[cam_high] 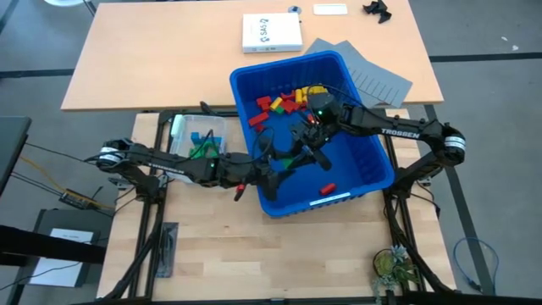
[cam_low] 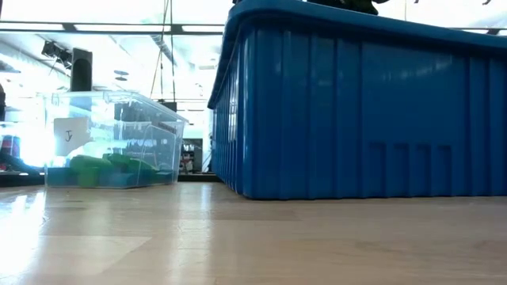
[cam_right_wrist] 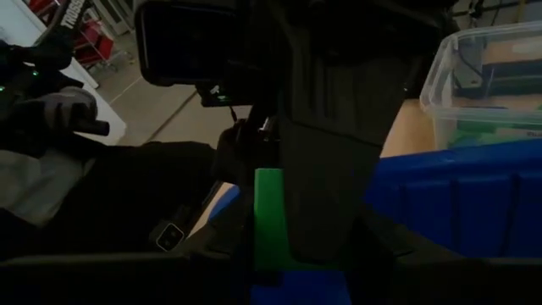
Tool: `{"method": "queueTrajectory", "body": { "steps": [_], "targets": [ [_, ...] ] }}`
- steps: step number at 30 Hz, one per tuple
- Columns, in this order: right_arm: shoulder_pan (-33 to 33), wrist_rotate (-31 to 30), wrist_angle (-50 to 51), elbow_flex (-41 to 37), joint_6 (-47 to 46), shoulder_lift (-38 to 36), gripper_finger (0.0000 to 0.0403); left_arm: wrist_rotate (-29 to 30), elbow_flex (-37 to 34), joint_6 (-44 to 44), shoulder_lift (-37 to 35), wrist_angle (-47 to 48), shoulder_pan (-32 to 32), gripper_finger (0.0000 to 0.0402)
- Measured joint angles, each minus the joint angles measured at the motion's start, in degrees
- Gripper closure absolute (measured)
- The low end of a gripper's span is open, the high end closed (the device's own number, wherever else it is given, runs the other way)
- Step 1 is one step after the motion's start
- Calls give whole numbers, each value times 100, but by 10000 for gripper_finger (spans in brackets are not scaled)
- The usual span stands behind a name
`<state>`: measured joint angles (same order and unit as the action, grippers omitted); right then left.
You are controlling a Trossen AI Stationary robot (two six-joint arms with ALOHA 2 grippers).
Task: Sort blocks
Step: Put the green block into the transparent bin
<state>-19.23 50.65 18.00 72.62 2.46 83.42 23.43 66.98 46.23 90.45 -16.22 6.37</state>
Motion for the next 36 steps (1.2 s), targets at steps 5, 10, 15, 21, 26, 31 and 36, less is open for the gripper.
{"method": "queueTrajectory", "body": {
  "steps": [5,10,15,21,26,31,36],
  "targets": [
    [89,-2,12,0,-44,0,276,43,0,53,4,-26,0,203],
    [193,-9,-23,0,-16,2,238,137,0,30,4,-17,7,244],
    [147,-173,-76,0,28,-18,178,388,0,-162,9,-66,0,251],
    [-292,-300,-77,2,30,-305,145,1395,-4,-187,-8,-260,134,252],
    [-728,-320,-86,2,32,-674,139,2427,-7,-389,-70,-382,279,253],
    [-1126,-1008,-76,4,215,-963,145,3233,-9,-1174,-233,-264,313,253],
    [-1397,-1628,-61,4,323,-1005,150,3256,-9,-2014,-614,309,310,254]
  ]
}}
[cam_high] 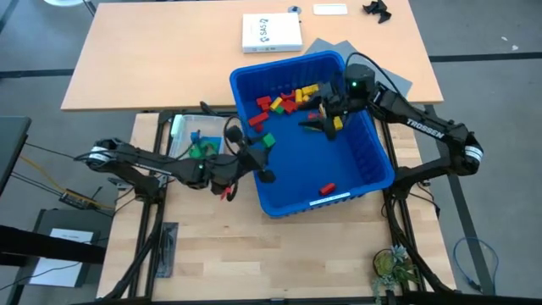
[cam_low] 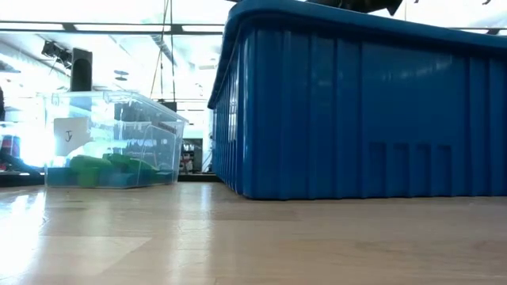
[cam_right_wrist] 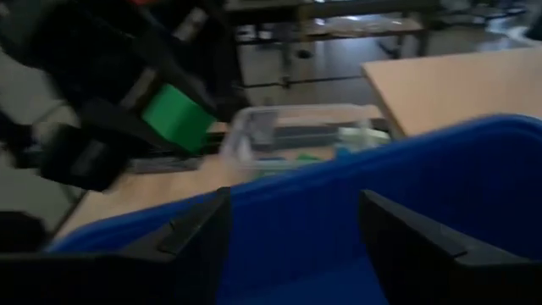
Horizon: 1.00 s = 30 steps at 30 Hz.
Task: Sort blocks
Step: Put the green block into the transparent bin
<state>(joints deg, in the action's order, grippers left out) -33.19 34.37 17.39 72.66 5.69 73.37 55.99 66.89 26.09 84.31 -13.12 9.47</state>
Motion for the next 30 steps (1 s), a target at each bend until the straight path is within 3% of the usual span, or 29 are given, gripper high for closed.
{"method": "queueTrajectory", "body": {
  "steps": [9,16,23,30],
  "targets": [
    [-250,-350,29,0,60,299,152,-6,2,-2024,-967,2317,-29,254],
    [-264,-424,50,0,113,577,155,-11,2,-4193,-1533,4591,-116,254],
    [-288,-559,266,0,289,718,158,-124,7,-6495,-1665,6765,-255,254],
    [-293,-932,358,0,509,716,159,-455,7,-7929,-1644,8132,-502,254]
  ]
}}
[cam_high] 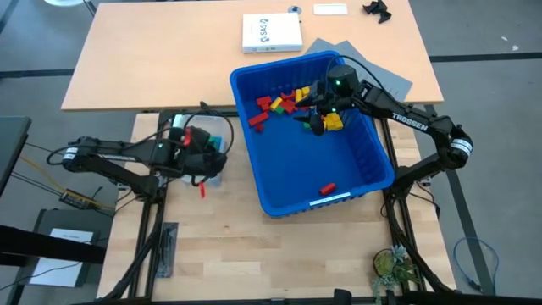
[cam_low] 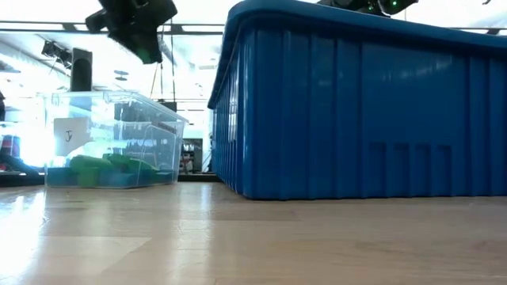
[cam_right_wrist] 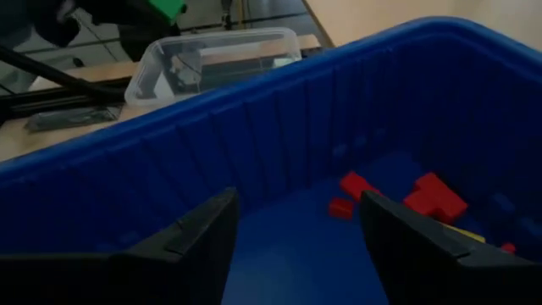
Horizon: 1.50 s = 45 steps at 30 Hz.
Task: Sort blocks
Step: Put the green block into the transparent bin
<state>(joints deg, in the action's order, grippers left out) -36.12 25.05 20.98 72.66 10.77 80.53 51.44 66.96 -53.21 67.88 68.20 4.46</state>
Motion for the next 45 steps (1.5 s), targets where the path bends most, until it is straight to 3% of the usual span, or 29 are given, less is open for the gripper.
{"method": "queueTrajectory", "body": {
  "steps": [13,18,24,28,31,34,40,45],
  "targets": [
    [-2,-80,105,0,99,0,163,-996,0,-578,0,687,-570,251],
    [-2,-468,346,0,399,0,163,-1120,-233,-597,0,586,-690,247],
    [-4,-775,332,-192,798,0,159,-1276,-539,-889,2,455,-779,182],
    [-3,-1460,99,-590,1257,0,152,-1249,-657,-891,2,164,-779,133],
    [-55,-1981,-82,-906,1584,0,146,-1211,-703,-831,0,28,-779,110],
    [-167,-2054,-208,-1224,2129,36,144,-1209,-784,-687,0,-254,-779,100],
    [-402,-1986,-239,-1403,2674,785,149,-1204,-811,-434,0,-522,-777,99],
    [-519,-2004,-212,-1024,2845,1635,151,-1200,-811,-411,0,-568,-777,99]
  ]
}}
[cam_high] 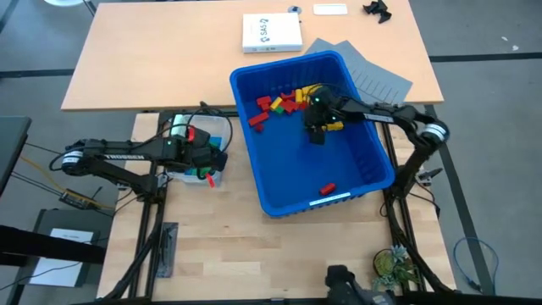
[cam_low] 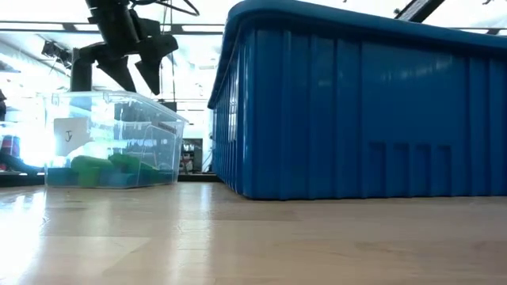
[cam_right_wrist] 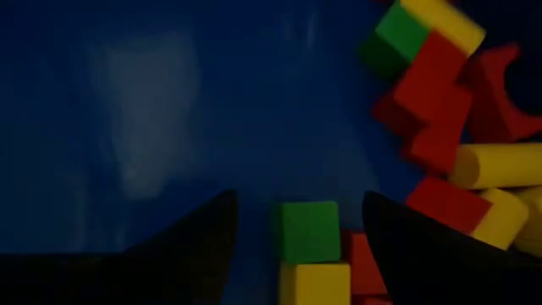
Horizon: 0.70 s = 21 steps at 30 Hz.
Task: Sort blocks
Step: Put the green block into the transparent bin
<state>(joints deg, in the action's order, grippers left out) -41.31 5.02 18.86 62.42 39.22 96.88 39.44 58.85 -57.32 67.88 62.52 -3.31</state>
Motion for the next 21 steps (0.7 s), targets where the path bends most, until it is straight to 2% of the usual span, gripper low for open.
{"method": "queueTrajectory", "body": {
  "steps": [9,12,17,21],
  "targets": [
    [-165,-338,248,483,162,910,176,4,0,11,0,4,0,99],
    [-166,-307,264,496,197,983,202,2,0,28,0,9,0,99],
    [-151,-371,253,493,172,981,273,2,0,46,1,22,0,99],
    [-156,-310,362,490,75,921,274,4,0,188,2,-2,-7,99]
  ]
}}
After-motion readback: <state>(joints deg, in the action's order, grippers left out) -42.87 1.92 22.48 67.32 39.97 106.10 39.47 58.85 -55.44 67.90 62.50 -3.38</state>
